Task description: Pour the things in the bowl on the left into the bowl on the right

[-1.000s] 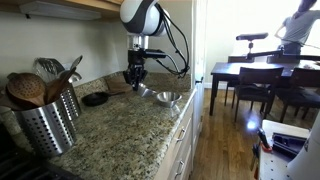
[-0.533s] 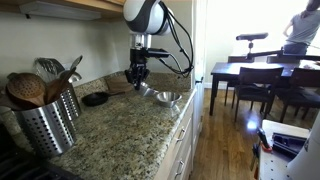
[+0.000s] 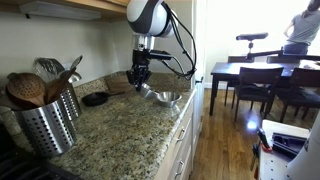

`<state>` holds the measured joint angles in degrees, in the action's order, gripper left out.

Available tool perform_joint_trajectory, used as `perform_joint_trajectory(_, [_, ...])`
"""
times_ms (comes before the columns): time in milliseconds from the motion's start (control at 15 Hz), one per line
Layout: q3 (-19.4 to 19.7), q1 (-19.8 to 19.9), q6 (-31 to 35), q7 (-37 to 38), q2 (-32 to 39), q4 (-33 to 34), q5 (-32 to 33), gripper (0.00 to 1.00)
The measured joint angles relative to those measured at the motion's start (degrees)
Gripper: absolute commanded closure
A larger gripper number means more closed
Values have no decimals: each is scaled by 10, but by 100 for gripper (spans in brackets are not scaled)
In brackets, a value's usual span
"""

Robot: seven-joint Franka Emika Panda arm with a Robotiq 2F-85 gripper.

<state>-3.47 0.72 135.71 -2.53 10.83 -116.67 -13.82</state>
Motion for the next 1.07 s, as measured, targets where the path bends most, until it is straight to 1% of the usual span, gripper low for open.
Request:
perform_joint_trajectory(600, [14,6,3,-13,0,-7,-8,96])
perform_joint_trajectory(1067, [14,15,3,-68,1,-8,-58,96])
